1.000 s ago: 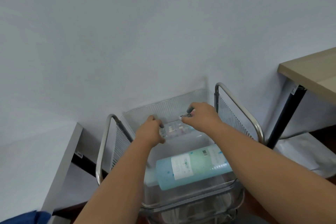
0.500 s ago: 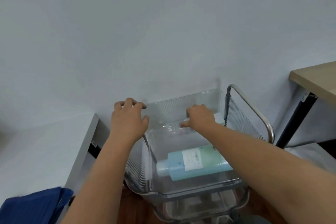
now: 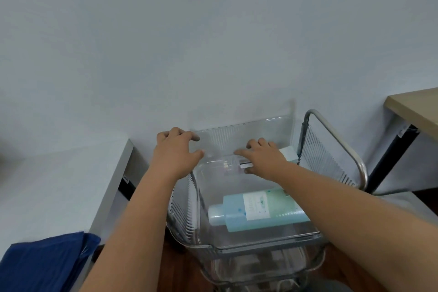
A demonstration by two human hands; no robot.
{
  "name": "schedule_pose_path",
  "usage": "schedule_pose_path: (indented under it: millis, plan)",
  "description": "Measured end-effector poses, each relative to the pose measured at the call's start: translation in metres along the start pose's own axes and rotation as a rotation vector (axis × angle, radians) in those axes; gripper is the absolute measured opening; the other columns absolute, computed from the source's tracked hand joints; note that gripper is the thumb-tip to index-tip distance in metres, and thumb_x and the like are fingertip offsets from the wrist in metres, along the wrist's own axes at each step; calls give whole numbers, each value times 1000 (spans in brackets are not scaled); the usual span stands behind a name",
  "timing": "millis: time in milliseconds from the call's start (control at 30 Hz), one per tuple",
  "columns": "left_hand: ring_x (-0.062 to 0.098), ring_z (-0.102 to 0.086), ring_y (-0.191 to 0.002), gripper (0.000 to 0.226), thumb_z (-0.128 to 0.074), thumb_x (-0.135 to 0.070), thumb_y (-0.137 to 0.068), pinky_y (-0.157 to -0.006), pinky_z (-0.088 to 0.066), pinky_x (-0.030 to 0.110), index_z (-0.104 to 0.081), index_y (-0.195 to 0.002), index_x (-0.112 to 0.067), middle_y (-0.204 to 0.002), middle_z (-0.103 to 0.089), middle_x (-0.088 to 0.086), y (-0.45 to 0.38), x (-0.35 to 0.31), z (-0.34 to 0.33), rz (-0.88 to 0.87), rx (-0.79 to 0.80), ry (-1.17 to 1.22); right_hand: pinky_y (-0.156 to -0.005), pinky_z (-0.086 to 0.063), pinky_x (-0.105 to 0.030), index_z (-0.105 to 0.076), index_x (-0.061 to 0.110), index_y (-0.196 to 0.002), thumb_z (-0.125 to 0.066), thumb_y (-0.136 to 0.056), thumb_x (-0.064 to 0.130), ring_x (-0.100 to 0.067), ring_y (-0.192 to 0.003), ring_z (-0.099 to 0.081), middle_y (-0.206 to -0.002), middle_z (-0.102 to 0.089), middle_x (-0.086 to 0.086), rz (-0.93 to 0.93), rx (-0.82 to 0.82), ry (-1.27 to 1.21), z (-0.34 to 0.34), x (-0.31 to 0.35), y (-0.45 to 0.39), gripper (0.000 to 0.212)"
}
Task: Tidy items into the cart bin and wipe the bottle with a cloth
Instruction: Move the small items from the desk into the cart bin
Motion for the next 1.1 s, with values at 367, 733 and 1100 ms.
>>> schedule_pose_path:
  millis: [367, 733, 1100]
  plan:
    - [26, -27, -131, 44, -63, -45, -87, -98, -38, 37, -59, -128, -31, -125, -52, -5, 0, -1, 0, -20, -30, -1, -69, -43, -29, -66, 19, -104, -79, -75, 30, -21, -87, -56, -100, -46, 1, -53, 84, -276, 6, -11, -2, 33]
    - [25, -27, -132, 44, -63, -45, -87, -94, -37, 34, -59, -128, -31, -126, -51, -5, 0, -2, 0, -17, -30, 0, -84, -48, -34, -70, 17, -110, -63, -86, 8, -24, -104, -56, -114, -56, -5, -98, 46, -298, 1, -17, -6, 27]
    - [26, -29, -130, 38, -60, -37, -89, -88, -27, 26, -60, -126, -30, -122, -52, -3, -2, 2, -1, -3, -48, 61, -86, -44, -29, -70, 17, -113, -63, -86, 10, -26, -108, -55, -116, -56, -7, -143, 26, -332, 9, -17, -12, 28]
Point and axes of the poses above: each hand's wrist, its own y-axis away from the middle knuckle, its own z-axis out of the back of the hand, x = y × z, the point moved 4 cm from there along -y, towards the middle knuckle
